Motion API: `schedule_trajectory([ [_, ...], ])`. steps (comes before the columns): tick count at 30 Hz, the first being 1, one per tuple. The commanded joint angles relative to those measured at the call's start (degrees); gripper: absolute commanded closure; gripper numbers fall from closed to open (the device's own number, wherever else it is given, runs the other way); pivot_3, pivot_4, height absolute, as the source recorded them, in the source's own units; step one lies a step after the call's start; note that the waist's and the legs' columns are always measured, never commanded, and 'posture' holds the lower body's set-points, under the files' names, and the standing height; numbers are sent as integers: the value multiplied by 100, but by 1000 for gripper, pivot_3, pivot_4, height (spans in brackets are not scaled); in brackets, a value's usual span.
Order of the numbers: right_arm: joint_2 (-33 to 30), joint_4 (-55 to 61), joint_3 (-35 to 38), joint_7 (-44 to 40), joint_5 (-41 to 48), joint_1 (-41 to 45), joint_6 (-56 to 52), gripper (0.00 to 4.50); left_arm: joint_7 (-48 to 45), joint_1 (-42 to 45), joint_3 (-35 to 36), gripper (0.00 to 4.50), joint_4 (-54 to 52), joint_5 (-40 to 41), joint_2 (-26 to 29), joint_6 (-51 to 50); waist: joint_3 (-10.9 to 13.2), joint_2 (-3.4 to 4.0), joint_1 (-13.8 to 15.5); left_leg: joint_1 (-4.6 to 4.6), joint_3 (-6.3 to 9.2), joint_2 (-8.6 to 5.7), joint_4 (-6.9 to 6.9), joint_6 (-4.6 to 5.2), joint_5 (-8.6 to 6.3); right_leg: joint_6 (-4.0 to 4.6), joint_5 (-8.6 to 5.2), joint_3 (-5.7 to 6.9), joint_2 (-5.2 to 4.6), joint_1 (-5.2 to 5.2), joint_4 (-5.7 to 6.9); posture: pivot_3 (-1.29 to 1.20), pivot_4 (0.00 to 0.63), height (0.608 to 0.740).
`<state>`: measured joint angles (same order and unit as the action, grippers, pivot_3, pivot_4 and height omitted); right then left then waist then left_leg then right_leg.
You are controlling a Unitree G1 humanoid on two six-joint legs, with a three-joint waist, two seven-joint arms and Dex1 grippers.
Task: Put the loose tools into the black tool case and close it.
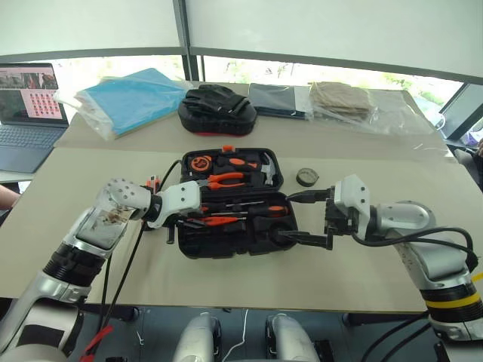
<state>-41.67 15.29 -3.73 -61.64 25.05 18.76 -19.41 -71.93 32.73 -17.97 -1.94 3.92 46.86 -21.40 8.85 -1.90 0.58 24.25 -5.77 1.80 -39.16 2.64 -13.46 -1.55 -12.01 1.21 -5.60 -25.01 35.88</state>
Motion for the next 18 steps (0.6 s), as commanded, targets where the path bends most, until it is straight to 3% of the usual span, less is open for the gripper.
schedule_trajectory([
  [1, 12, 198, 114, 49, 106, 52, -92, 0, 203, 83, -369, 4052, -109, -659, 102, -236, 0, 0, 5, -1, -1, 2, 0, 0, 0, 0, 0, -2, 3, 0, 1, 0, 150, 740],
  [15, 78, 394, 88, 135, 193, 124, -392, 0, 273, 74, -816, 4052, -639, -1017, 13, -1435, 0, 1, 8, -69, -6, 11, 0, -4, 2, -6, -6, -29, 19, 60, 1, 0, 150, 740],
  [17, 78, 415, 90, 146, 209, 163, -452, 0, 353, 76, -738, 3030, -639, -955, -72, -1441, -1, 1, 7, -75, -7, 12, 1, -4, 1, -5, -6, -31, 18, 65, 1, 0, 150, 740],
  [18, 82, 418, 90, 148, 217, 187, -479, 0, 373, 111, -664, 2807, -648, -870, -137, -1434, -1, 1, 7, -76, -8, 12, 1, -4, 1, -5, -6, -32, 18, 65, 2, 0, 150, 740],
])
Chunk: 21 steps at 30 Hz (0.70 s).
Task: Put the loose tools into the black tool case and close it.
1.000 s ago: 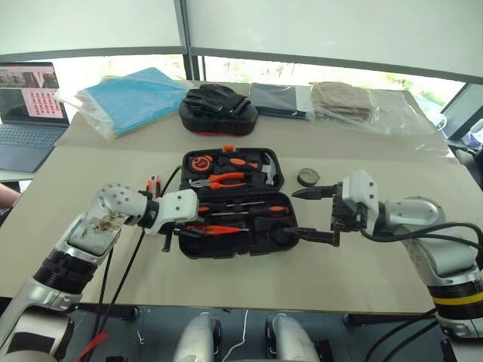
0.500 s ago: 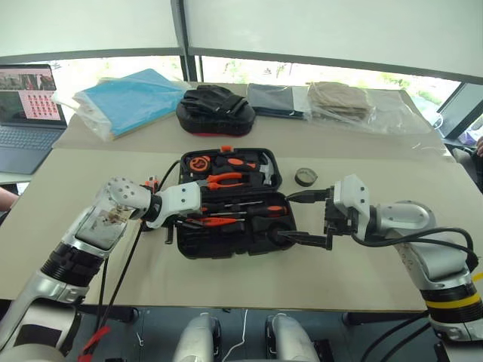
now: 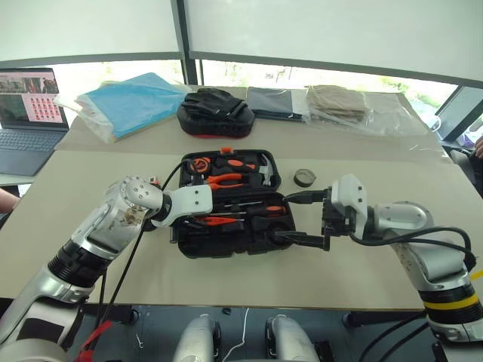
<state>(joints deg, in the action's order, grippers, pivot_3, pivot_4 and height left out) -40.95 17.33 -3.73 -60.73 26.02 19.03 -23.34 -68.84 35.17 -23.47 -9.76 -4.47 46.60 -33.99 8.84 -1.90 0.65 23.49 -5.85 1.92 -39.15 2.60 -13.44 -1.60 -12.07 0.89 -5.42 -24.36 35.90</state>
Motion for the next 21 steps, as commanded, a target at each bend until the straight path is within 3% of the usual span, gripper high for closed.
schedule_trajectory([
  [1, 15, 223, 90, 59, 126, 178, -113, 0, 84, -96, -40, 2459, 120, 41, -162, -191, 0, 0, 2, -1, 0, 0, 0, 0, 0, 0, 0, 0, 0, 0, 0, 0, 150, 740],
  [7, 19, 221, 114, -7, 159, 199, -177, 0, -219, 128, 336, 247, -122, 523, -157, -212, 1, -1, 2, 26, -2, -1, 0, 2, -1, 11, 8, 0, -1, -18, -3, 0, 150, 740],
  [13, 30, 150, 114, -95, 136, 112, -120, 0, -260, 200, 643, 247, -284, 932, -133, -294, 1, -2, 4, 35, -2, -4, 0, 2, -1, 10, 8, -1, -1, -27, -4, 0, 150, 740],
  [17, 68, 158, 98, -81, 119, 55, -92, 0, -148, 47, 950, 247, 143, 1105, -244, 610, 1, -2, 3, 34, -2, -4, 0, 2, -1, 10, 8, -1, 0, -27, -4, 0, 150, 740],
  [20, 106, 177, 108, -62, 120, 17, -77, 0, -150, -217, 1283, 958, 499, 1466, -518, 1210, 1, -2, 3, 33, -2, -4, 0, 2, -1, 10, 9, -2, -1, -27, -4, 0, 150, 740],
  [21, 120, 176, 113, -60, 116, 7, -58, 0, -252, -330, 1339, 1386, 582, 1548, -567, 1529, 1, -2, 3, 34, -3, -3, 0, 2, -1, 11, 9, -1, -1, -27, -5, 0, 150, 740],
])
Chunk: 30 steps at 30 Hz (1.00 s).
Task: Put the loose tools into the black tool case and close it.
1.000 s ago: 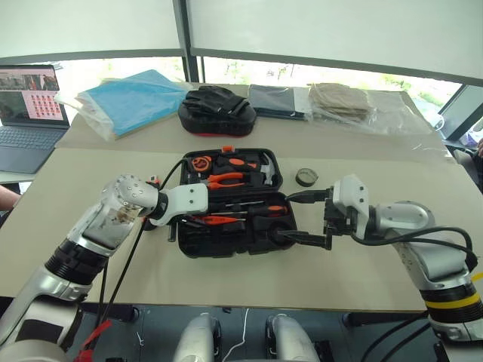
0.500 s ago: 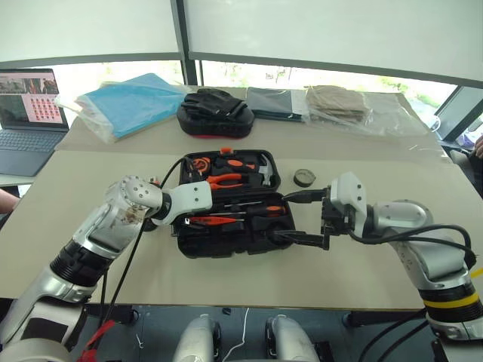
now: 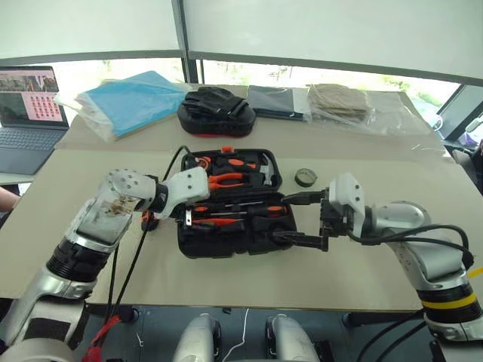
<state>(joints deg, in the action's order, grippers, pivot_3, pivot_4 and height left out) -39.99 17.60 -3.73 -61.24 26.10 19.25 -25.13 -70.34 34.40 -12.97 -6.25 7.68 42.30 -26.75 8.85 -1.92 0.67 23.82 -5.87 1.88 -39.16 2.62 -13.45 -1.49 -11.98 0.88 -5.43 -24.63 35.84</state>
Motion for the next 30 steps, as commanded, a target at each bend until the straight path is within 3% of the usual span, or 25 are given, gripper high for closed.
schedule_trajectory([
  [1, 50, 145, 127, 3, 116, -23, 134, 0, -123, -361, 332, 1742, 315, 378, -179, 959, 0, 0, -3, 0, 0, 0, 0, 0, 0, 0, 0, 0, 0, 0, 0, 0, 150, 740],
  [2, 122, 108, 149, -21, 101, -22, 315, 0, -88, -456, 420, 1790, 457, 454, -291, 1155, 0, 0, -5, 0, -1, 0, 0, 0, 0, 0, 0, 0, -1, 0, 0, 0, 150, 740],
  [3, 252, 71, 207, -17, 149, -17, 491, 0, -49, -527, 450, 2457, 645, 462, -352, 1253, 0, 0, -3, 0, -2, 0, 0, 0, 0, 1, 0, 0, 0, 0, 1, 0, 150, 740],
  [5, 432, 39, 279, -75, 267, -19, 698, 0, -116, -624, 418, 2869, 944, 395, -400, 1749, 0, -1, -4, -3, -3, 2, -1, 0, 0, 1, 1, 0, 1, 1, 3, 0, 150, 740],
  [9, 412, -19, 249, -232, 227, -137, 843, 0, -54, -668, 342, 4348, 1243, 276, -513, 2239, 0, -1, 11, -2, -4, 0, -1, 0, 0, 1, 2, 0, -1, 1, 2, 0, 150, 740],
  [30, 325, -31, 197, -110, 191, -215, 664, 0, 271, -1110, 72, 4437, 1887, -105, -697, 2540, -1, 1, -4, -23, -5, 3, -2, 0, -1, -2, 5, 0, -3, 23, 0, 0, 150, 740],
])
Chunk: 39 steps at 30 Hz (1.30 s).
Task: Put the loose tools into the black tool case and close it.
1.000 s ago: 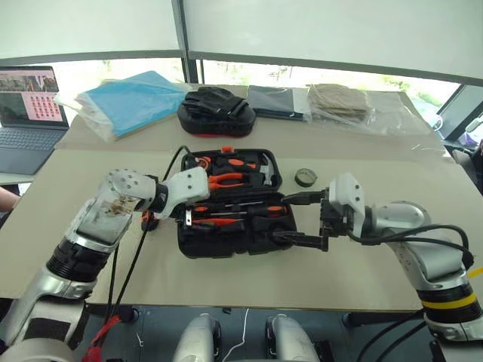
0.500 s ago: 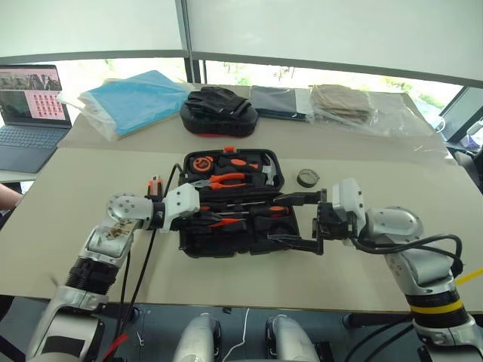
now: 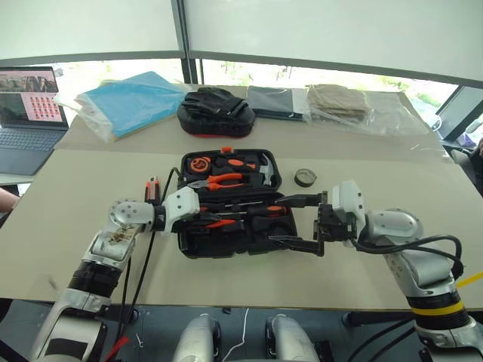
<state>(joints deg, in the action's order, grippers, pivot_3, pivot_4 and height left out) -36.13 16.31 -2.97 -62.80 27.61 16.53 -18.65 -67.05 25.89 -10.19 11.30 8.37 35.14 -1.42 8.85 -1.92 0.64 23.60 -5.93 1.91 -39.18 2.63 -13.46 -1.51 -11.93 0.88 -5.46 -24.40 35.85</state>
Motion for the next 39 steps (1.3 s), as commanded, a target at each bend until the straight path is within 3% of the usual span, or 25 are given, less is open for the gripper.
schedule_trajectory([
  [1, -53, 71, 128, 58, 29, 66, 28, 0, -7, -333, -166, 4437, 111, -148, -5, 77, -1, 2, -1, -9, -1, 0, 0, 0, -1, 0, 0, -1, -1, 6, -1, 0, 150, 740],
  [6, -34, 2, 150, 57, 29, 27, 107, 0, 246, -666, 550, 4437, -347, 507, -131, 249, -3, 5, -54, -26, -7, 5, 13, -1, -2, 5, -3, -10, -2, 10, 0, 0, 150, 740],
  [9, -25, -58, 193, -45, 67, -55, 230, 0, 312, -922, 1136, 3731, -795, 1047, -114, 344, -2, 4, -91, -23, -8, 7, 19, -2, -2, 9, -5, -10, 0, 3, 1, 0, 150, 740],
  [11, 34, -114, 303, -200, 210, -142, 413, 0, 474, -1297, 1646, 2980, -1211, 1314, 49, 276, -1, 2, -96, -15, -7, 9, 19, -3, -2, 10, -5, -8, 0, -2, 1, 0, 150, 740],
  [16, 219, -315, 624, -619, 379, -453, 1251, 0, 1074, -2998, 3182, 1275, -1993, 1574, 359, -57, -1, 2, -143, -21, -8, 9, 21, -7, -5, 8, -5, -8, -7, 4, -3, 0, 150, 740],
  [19, 318, -397, 879, -597, 490, -691, 1502, 0, 1620, -4029, 4097, 242, -2312, 1665, 119, -198, 0, 0, -140, -30, -16, 11, 27, -10, -13, 8, -6, -8, -14, 5, -9, 0, 150, 740],
  [20, 354, -420, 956, -610, 519, -772, 1613, 0, 1774, -4389, 4399, 104, -2334, 1703, -32, -199, 1, -1, -136, -29, -16, 12, 27, -10, -14, 9, -6, -6, -16, 4, -11, 0, 150, 740],
  [24, 472, -544, 1156, -631, 541, -982, 1968, 0, 2299, -5284, 5345, 104, -2023, 2024, -626, -267, 1, -2, -107, -31, -18, 12, 27, -30, -25, 39, -26, -1, -32, 2, -14, 0, 150, 740],
  [29, 510, -497, 1170, -636, 824, -1061, 1794, 0, 2732, -5369, 5510, 104, -2367, 2396, -782, -684, 1, -6, 25, -35, -18, 11, 24, -68, -47, 18, -56, 14, -43, -20, -14, 0, 150, 740],
  [34, 636, -519, 1080, -498, 724, -879, 1927, 0, 3448, -4590, 4843, 104, -3186, 2669, -331, -1990, 0, -6, 78, -32, -24, 9, 24, -70, -48, 21, -53, 32, -62, -15, -9, 0, 150, 740],
  [37, 647, -484, 1032, -457, 703, -749, 1905, 0, 4543, -3642, 4359, 104, -3554, 3104, 18, -3727, -1, -8, 48, -32, -31, 6, 24, -69, -46, 47, -30, 24, -55, 8, -2, 0, 150, 740],
  [39, 665, -463, 997, -422, 692, -654, 1902, 0, 5136, -2969, 4002, 104, -3675, 3357, -13, -4594, -1, -8, 20, -33, -30, 6, 24, -64, -43, 8, -8, 23, -48, 12, 0, 0, 150, 740],
])
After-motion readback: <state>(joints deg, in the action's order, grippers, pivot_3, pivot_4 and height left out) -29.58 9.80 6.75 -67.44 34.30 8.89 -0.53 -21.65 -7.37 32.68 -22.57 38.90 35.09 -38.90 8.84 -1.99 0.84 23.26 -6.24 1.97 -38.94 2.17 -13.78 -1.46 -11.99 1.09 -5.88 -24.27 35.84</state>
